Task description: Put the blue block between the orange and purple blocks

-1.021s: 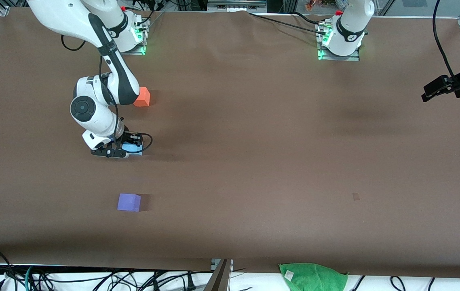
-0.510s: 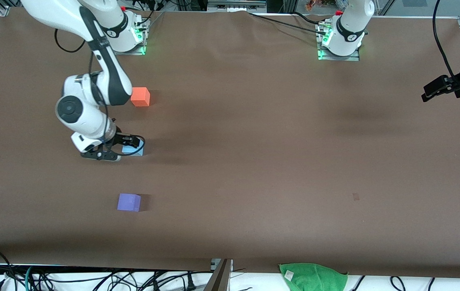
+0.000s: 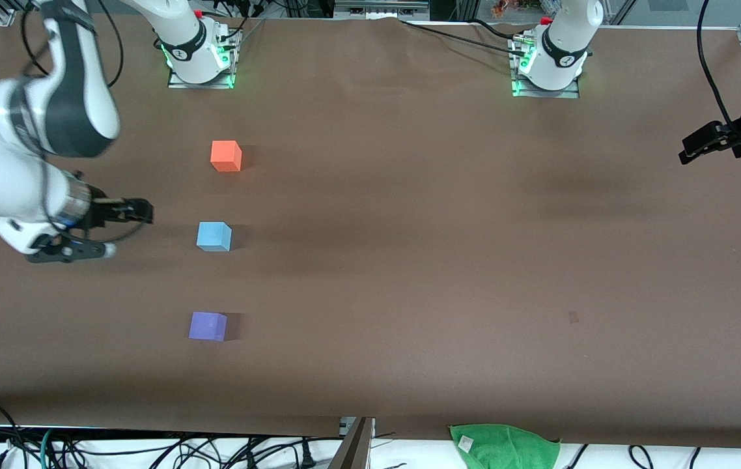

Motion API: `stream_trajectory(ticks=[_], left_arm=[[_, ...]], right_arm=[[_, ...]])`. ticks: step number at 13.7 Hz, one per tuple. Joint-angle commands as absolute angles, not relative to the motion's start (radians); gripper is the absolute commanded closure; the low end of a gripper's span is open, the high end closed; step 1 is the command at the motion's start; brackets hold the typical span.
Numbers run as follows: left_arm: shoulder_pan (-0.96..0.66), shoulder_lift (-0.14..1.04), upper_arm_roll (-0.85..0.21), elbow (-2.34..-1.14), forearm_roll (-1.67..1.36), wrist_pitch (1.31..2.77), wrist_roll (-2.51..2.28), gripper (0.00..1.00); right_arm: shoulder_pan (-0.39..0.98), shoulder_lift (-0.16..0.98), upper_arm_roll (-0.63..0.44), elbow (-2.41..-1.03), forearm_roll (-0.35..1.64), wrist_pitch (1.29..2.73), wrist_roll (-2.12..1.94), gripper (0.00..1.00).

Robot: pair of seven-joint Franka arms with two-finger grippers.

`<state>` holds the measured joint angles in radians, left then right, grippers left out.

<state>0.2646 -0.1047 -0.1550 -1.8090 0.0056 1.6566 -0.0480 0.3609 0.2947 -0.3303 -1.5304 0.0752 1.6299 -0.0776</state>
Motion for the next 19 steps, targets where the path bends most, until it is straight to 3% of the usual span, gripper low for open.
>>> stream_trajectory(ticks=[1, 3, 5, 9, 13, 19], left_arm=[[0.278, -0.110, -0.161, -1.815, -0.017, 1.657, -0.020, 0.00], [0.279, -0.110, -0.161, -1.815, -0.017, 1.657, -0.020, 0.00], [0.279, -0.110, -0.161, -1.815, -0.017, 1.657, -0.020, 0.00], [0.279, -0.110, -0.161, -1.815, -0.017, 1.657, -0.020, 0.00], [0.278, -0.109, -0.161, -1.816, -0.017, 1.657, -0.020, 0.00], [0.278, -0.109, -0.161, -1.816, -0.017, 1.657, -0.020, 0.00]], right_arm=[[0.373, 0.313, -0.360, -1.381, 0.078, 1.424, -0.094, 0.00], [0.382, 0.301, -0.353, -1.318, 0.075, 1.336, -0.063, 0.00], [0.374, 0.270, -0.312, -1.308, 0.051, 1.339, -0.049, 0.00], [0.240, 0.215, -0.115, -1.348, -0.034, 1.347, -0.061, 0.00], [0.216, 0.091, -0.069, -1.504, -0.038, 1.484, -0.096, 0.00], [0.104, 0.035, -0.031, -1.537, -0.047, 1.511, -0.095, 0.00]])
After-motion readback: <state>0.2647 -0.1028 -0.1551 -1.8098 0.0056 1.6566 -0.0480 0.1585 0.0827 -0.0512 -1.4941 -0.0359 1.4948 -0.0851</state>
